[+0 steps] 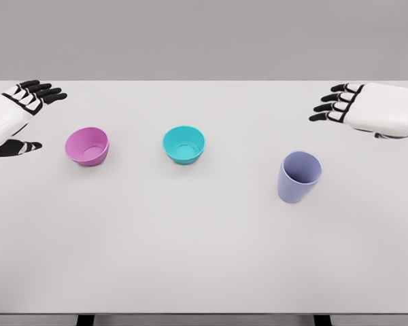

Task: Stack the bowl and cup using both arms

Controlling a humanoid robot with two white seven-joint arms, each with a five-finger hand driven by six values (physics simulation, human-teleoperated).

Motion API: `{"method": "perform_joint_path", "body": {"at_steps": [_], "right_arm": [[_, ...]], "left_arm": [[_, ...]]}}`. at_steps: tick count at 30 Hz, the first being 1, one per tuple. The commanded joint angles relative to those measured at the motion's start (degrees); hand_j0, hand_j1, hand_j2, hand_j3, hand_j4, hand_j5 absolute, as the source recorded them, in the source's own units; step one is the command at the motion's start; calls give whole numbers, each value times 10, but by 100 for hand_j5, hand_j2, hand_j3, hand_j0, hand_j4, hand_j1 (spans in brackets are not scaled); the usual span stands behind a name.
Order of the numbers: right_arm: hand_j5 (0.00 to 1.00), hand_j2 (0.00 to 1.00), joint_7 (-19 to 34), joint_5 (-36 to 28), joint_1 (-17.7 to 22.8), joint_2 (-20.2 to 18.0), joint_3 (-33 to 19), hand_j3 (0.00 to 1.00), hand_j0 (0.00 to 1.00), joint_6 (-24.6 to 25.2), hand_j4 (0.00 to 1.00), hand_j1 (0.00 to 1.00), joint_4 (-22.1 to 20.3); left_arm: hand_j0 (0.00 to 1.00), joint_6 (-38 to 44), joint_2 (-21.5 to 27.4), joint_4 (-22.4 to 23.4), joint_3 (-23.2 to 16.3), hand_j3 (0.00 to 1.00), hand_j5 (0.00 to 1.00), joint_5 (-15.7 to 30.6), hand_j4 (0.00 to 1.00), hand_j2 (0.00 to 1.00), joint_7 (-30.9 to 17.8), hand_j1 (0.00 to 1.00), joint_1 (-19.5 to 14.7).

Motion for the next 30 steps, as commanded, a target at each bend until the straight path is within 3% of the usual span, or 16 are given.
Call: {"method": "perform_joint_path", "body": {"at_steps": [1,5,6,7,9,11,14,16,17,19,20,22,24,28,30], "right_arm": [[100,100,1,-14,-1,5,0,100,100,1,100,100,-2],[100,100,1,-50,-1,12,-1,100,100,1,100,100,-2],[100,100,1,-50,-1,13,-1,100,100,1,100,100,-2],[100,100,1,-50,-1,13,-1,100,100,1,100,100,-2],[100,100,1,-51,-1,13,-1,100,100,1,100,100,-2],[100,100,1,-51,-1,13,-1,100,100,1,100,100,-2],[100,100,1,-51,-1,9,-3,100,100,1,100,100,0],[100,100,1,-63,0,1,-13,100,100,1,100,100,3],[100,100,1,-84,2,-6,-26,100,100,1,100,100,4],[100,100,1,-197,18,-31,-39,100,100,1,100,100,4],[100,100,1,-240,21,-41,-46,100,100,1,100,100,6],[100,100,1,-302,38,-18,-117,100,100,1,100,100,9],[100,100,1,-300,58,-20,-140,100,100,1,100,100,3],[100,100,1,-272,83,-16,-148,100,100,1,100,100,-2],[100,100,1,-218,85,-13,-155,100,100,1,100,100,3]], "left_arm": [[100,0,0,0,1,100,100,4,100,100,0,100,0],[100,0,-2,0,6,100,100,0,100,100,-7,100,-7],[100,0,-2,2,9,100,100,8,100,100,-41,100,-10],[100,0,-2,1,10,100,100,18,100,100,-79,100,-12],[100,0,0,0,5,100,100,109,100,100,-211,100,-11],[100,0,20,-2,1,100,100,186,100,100,-352,100,-33],[100,0,29,-3,-12,100,100,217,100,100,-359,100,-69],[100,0,26,3,-53,100,100,215,100,100,-359,100,-113],[100,0,25,11,-83,100,100,216,100,100,-359,100,-140],[100,0,24,46,-176,100,100,240,100,100,-359,100,-215],[100,0,24,56,-206,100,100,248,100,100,-359,100,-237],[100,0,22,80,-288,100,100,269,100,100,-359,100,-293],[100,0,23,92,-364,100,100,297,100,100,-359,100,-344],[100,0,24,114,-391,100,100,299,100,100,-359,100,-395],[100,0,23,128,-401,100,100,296,100,100,-359,100,-411]]}}
